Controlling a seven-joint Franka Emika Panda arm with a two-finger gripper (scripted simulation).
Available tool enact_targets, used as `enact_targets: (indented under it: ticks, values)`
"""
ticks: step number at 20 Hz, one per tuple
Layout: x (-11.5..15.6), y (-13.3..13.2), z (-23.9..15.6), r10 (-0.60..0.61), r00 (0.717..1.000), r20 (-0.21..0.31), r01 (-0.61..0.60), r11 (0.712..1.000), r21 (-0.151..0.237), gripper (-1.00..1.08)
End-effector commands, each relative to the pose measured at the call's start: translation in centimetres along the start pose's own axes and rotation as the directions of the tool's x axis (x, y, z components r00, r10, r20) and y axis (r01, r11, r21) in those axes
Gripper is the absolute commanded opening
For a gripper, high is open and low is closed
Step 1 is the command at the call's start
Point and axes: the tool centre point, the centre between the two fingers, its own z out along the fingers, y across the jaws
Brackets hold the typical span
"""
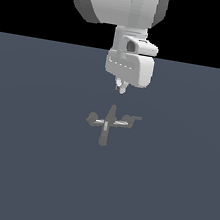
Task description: Turn on the faucet by rotating a designated handle.
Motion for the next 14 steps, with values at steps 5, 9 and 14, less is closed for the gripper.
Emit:
enact_targets:
  ticks: [5, 9, 14]
  values:
    - [3.9, -1.5, 4.5, 0.147, 0.989, -0.003, -0.147, 0.989, -0.001, -1.00]
    - [6.2, -2.1, 7.0, 0.231, 0.973, -0.003, -0.231, 0.973, -0.002, -1.00]
    - [8.5, -2.6, 9.4, 0.310, 0.951, -0.003, -0.310, 0.951, -0.002, -1.00]
